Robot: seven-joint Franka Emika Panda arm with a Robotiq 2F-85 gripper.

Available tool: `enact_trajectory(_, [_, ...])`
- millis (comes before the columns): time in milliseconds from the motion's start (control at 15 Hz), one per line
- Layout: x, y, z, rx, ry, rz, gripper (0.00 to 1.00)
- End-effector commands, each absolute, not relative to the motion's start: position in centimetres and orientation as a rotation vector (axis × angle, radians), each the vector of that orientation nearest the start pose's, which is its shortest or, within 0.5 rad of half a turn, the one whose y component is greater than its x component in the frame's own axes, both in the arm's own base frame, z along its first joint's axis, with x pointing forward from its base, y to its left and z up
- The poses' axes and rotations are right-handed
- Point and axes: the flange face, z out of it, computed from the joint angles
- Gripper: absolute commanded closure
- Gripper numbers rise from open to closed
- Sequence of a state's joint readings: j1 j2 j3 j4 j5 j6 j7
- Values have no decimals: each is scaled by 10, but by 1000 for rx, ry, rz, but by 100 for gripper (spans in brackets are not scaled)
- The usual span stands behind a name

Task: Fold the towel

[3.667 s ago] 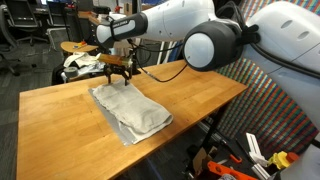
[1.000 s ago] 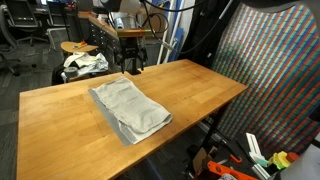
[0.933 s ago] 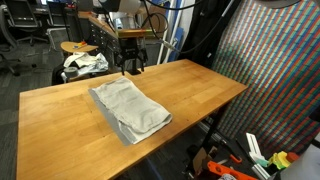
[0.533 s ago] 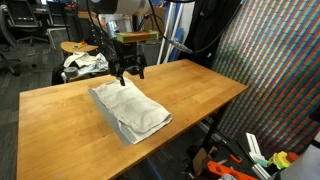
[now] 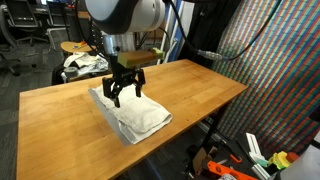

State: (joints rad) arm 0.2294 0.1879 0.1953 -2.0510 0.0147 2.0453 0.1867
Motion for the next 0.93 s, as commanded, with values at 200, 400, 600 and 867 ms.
enact_trajectory(200, [402, 236, 304, -3137, -352, 153, 0])
enact_trajectory(400, [382, 245, 294, -3128, -296, 48, 0])
enact_trajectory(600, [376, 258, 294, -3143, -268, 21, 0])
enact_trajectory(867, [396, 280, 301, -3130, -181, -10, 0])
